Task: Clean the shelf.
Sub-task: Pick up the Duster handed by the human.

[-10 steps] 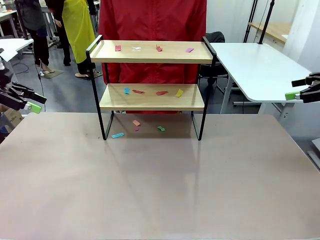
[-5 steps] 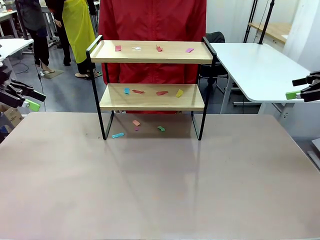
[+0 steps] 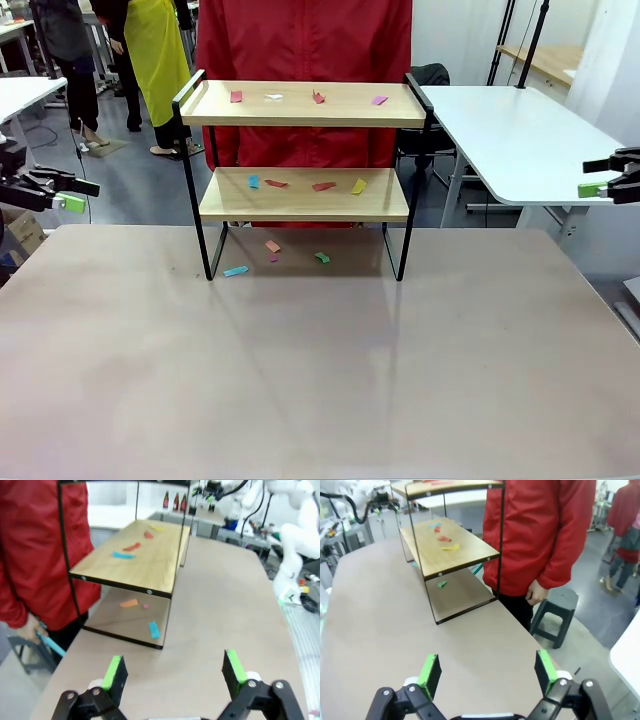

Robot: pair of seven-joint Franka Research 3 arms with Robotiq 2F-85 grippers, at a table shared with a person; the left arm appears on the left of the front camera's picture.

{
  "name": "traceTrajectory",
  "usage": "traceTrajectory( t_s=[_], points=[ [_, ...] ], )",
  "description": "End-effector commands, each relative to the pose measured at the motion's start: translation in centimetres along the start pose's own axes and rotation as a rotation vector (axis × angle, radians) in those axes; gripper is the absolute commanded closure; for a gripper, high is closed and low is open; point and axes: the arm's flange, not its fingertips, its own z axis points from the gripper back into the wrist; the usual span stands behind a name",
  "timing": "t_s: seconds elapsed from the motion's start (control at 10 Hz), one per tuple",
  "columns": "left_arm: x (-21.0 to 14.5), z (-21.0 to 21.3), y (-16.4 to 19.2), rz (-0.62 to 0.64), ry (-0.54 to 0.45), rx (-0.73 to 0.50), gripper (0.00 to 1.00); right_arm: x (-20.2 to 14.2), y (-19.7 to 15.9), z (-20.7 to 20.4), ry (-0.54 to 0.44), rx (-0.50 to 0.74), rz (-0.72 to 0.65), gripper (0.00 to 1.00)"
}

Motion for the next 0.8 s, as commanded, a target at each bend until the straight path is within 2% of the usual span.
traceTrajectory(
  t_s=[0.0,0.4,0.7],
  points=[
    [-1.3,0.6,2.9,-0.06,-0.108,-0.039,0.0,-1.5,-4.4,-1.6,-0.086,0.014,0.057,0.0],
    [-3.7,1.1,5.8,-0.111,-0.222,-0.05,0.0,-3.9,-7.9,-2.5,-0.154,0.03,0.076,0.0],
    [-4.5,1.8,5.8,-0.193,-0.267,0.041,0.0,-5.0,-8.4,-2.7,-0.154,0.021,0.051,0.0]
  ],
)
